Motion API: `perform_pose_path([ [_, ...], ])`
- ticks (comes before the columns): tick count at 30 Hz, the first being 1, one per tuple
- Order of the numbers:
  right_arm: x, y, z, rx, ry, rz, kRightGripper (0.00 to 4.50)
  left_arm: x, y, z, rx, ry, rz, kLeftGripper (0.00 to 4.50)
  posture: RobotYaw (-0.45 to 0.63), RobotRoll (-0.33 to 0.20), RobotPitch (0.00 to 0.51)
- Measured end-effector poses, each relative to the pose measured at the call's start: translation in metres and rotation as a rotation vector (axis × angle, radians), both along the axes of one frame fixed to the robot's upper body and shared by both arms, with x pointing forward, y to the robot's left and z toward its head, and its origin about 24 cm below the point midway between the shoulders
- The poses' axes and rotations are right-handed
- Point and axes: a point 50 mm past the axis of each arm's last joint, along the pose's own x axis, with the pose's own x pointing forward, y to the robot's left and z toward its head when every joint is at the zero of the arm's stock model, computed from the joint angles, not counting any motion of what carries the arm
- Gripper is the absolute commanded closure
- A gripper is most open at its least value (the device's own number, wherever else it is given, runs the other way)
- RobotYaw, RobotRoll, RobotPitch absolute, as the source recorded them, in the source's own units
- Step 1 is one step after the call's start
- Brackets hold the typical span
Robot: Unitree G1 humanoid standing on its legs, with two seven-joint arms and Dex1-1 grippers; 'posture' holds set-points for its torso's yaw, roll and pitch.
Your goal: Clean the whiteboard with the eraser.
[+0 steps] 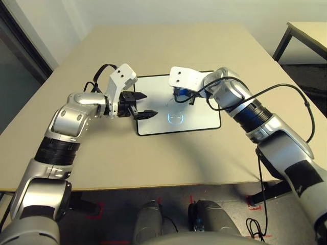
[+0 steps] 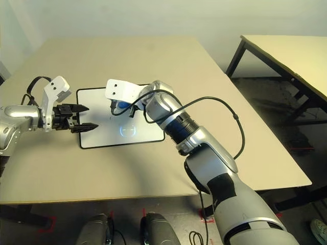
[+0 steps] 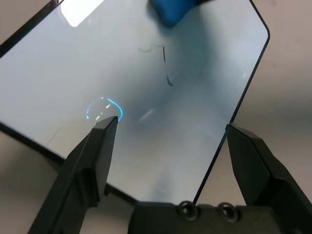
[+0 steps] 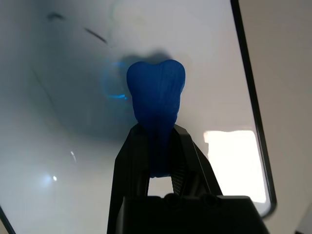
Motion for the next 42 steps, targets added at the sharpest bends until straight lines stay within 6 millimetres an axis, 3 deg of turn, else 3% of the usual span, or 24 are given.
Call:
perform_pose_path([
  [7,-0.010,-0.013,-0.013,-0.005,0.046,-0.020,3.94,0.000,-0.001,0.000,-0.004,0.001,-0.004,0.00,-0.04,0.000,0.040],
  [15,-0.022,-0.006,-0.023,-0.014,0.088,0.008,3.94,0.001,-0.003,0.000,-0.006,-0.001,-0.009,0.00,-0.03,0.000,0.047],
  [29,-0.007,0.034,0.000,0.037,0.021,0.057,3.94,0.000,0.000,0.000,-0.002,0.003,-0.001,0.00,-0.04,0.000,0.067],
  [33,-0.010,0.047,0.000,0.049,0.023,0.103,3.94,-0.001,0.002,-0.004,0.000,0.015,0.006,0.00,-0.05,0.000,0.065],
  [42,-0.017,0.052,-0.009,0.032,0.047,0.148,3.94,-0.001,0.002,-0.005,-0.001,0.019,0.007,0.00,-0.05,0.000,0.069],
])
